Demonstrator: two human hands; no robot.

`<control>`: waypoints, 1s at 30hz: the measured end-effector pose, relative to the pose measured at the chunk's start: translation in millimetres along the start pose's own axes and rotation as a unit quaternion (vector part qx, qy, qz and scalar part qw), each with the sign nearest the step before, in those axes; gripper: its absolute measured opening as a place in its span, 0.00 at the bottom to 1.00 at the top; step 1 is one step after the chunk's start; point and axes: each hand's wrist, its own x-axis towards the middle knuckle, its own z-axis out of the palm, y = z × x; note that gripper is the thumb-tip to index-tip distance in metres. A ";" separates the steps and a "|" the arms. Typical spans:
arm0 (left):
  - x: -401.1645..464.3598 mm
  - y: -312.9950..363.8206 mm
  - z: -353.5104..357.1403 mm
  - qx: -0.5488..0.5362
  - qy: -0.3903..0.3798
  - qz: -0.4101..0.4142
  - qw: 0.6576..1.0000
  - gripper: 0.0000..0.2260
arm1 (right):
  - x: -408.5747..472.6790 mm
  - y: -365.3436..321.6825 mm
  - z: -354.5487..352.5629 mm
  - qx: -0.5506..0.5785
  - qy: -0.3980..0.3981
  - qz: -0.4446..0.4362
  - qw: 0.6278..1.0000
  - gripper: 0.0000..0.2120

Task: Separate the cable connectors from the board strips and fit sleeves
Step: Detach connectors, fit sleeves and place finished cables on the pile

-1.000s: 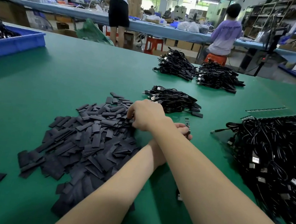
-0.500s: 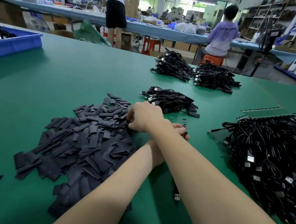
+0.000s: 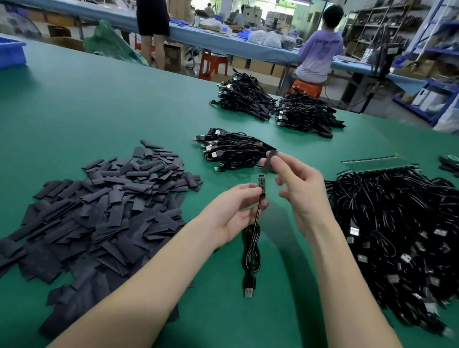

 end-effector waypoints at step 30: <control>-5.8 9.0 0.5 0.135 -0.051 0.024 0.989 0.03 | -3.4 10.3 -22.9 0.236 0.032 0.144 0.961 0.14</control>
